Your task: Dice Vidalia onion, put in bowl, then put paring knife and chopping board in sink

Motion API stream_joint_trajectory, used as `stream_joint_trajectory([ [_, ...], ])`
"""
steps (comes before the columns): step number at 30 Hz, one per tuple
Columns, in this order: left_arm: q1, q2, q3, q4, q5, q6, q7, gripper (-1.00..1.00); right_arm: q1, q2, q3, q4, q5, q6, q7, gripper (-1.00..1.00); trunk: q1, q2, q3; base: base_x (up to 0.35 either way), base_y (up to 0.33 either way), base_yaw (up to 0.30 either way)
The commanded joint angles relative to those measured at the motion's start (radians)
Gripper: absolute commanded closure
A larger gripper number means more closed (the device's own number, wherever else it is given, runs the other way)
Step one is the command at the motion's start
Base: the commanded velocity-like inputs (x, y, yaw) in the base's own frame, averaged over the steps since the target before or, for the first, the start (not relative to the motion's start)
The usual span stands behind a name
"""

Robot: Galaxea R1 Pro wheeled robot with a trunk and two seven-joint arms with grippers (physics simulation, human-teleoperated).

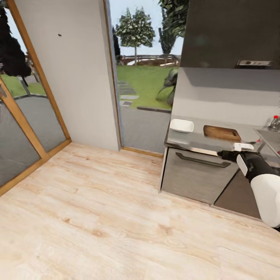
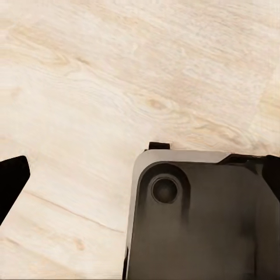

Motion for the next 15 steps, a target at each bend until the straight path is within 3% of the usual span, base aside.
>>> stream_joint_trajectory([
  [1,0.000,0.000,-0.001,-0.001,0.005,-0.001,0.000,-1.00,-0.001,0.001,-0.008,-0.002,0.011,0.005,0.008,-1.00,0.000,-0.002,-0.001,-0.314,0.150,0.000],
  [11,0.000,0.000,-0.001,0.005,0.005,-0.001,0.000,-1.00,-0.001,0.001,-0.007,0.000,0.011,0.005,0.008,-1.00,0.000,-0.002,-0.001,-0.301,0.132,0.000],
  [15,0.000,0.000,-0.001,0.005,0.004,-0.002,0.000,-1.00,-0.001,0.001,-0.006,0.010,0.011,0.004,0.008,-1.00,0.000,-0.002,-0.001,-0.123,0.040,0.000],
])
